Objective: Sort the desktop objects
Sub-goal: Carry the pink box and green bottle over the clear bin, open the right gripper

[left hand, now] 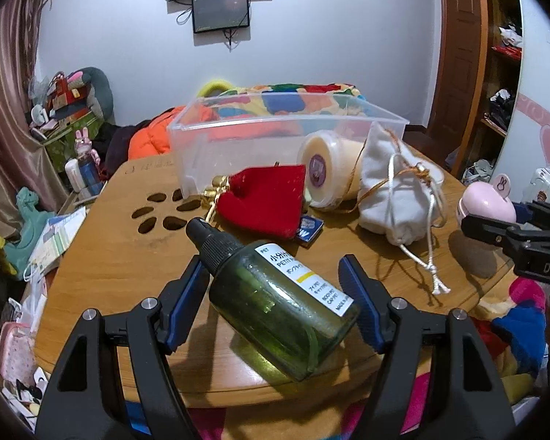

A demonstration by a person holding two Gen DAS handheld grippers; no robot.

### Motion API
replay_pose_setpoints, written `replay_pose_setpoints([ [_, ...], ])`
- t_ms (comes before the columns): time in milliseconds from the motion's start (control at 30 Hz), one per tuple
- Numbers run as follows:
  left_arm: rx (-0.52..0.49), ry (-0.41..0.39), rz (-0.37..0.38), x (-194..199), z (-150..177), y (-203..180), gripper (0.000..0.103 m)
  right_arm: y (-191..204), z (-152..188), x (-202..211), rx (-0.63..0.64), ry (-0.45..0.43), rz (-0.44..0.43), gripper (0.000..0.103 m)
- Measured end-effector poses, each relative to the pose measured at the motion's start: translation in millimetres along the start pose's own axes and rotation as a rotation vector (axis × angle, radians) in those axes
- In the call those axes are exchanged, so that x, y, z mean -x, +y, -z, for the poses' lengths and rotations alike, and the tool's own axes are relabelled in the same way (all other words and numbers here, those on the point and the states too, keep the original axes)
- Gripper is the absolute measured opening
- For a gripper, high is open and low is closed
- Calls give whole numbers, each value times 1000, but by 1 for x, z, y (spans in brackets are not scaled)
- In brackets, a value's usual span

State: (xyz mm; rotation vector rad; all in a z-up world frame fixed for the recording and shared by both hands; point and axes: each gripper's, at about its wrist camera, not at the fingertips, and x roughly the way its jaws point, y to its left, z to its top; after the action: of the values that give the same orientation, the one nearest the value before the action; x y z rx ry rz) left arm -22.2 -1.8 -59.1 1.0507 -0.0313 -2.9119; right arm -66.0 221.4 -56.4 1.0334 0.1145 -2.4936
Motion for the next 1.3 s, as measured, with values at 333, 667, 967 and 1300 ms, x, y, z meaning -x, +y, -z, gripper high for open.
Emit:
replay_pose_setpoints([
  [333,-27,-19,40,17,-23,7,72,9,-15,30,34,-49,-1,60],
  [667,-50,-47,49,24,-49,16,72,13,-40,43,54,-77,-34,60],
  [967,-51,-40,73,11,-73,23,72,15,-66,37,67,-77,-66,60],
  [1300,-59,-23,96,-14,-102,29,72,11,-99,17,94,-64,-75,60],
])
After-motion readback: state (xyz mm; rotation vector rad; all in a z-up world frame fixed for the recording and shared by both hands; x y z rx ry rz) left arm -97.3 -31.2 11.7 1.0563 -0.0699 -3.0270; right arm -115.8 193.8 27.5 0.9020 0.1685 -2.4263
